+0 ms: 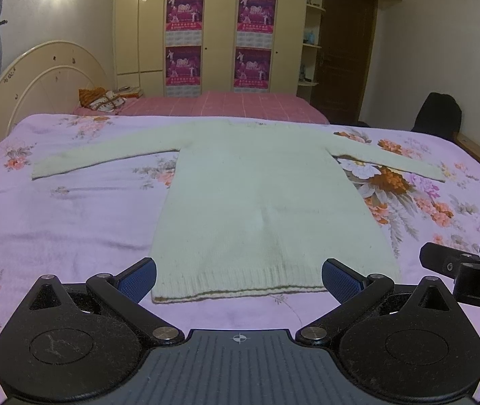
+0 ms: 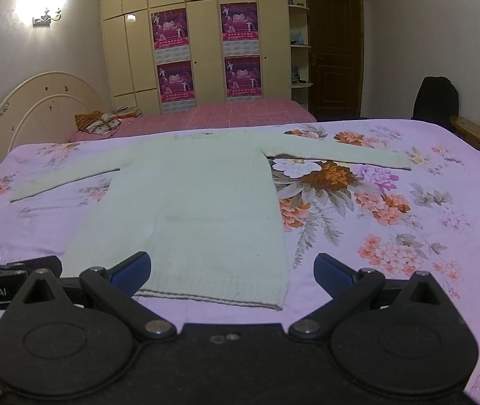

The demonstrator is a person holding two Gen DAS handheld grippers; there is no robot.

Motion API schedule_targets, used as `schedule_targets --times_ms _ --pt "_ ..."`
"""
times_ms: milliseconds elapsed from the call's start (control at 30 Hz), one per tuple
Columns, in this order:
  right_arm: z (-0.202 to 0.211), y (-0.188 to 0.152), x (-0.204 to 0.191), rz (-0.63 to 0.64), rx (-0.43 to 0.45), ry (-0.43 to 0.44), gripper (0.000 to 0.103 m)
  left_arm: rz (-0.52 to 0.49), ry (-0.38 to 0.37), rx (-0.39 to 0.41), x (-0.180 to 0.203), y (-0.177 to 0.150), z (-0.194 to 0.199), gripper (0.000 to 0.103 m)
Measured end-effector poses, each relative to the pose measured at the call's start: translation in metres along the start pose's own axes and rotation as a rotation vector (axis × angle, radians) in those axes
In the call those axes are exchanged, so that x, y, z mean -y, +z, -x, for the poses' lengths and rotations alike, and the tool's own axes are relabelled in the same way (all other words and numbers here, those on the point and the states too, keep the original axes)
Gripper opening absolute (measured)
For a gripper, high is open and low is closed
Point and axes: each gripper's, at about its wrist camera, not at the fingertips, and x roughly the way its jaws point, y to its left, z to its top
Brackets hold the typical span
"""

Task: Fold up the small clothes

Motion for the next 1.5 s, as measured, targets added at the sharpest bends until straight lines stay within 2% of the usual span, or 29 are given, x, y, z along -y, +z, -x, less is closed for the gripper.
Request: schedule_targets --times_ms 1500 --pt "-0.004 0.003 -0.011 0.018 -0.012 0.005 0.102 0.021 0.000 -0.007 -0.011 0.002 -0.002 0.103"
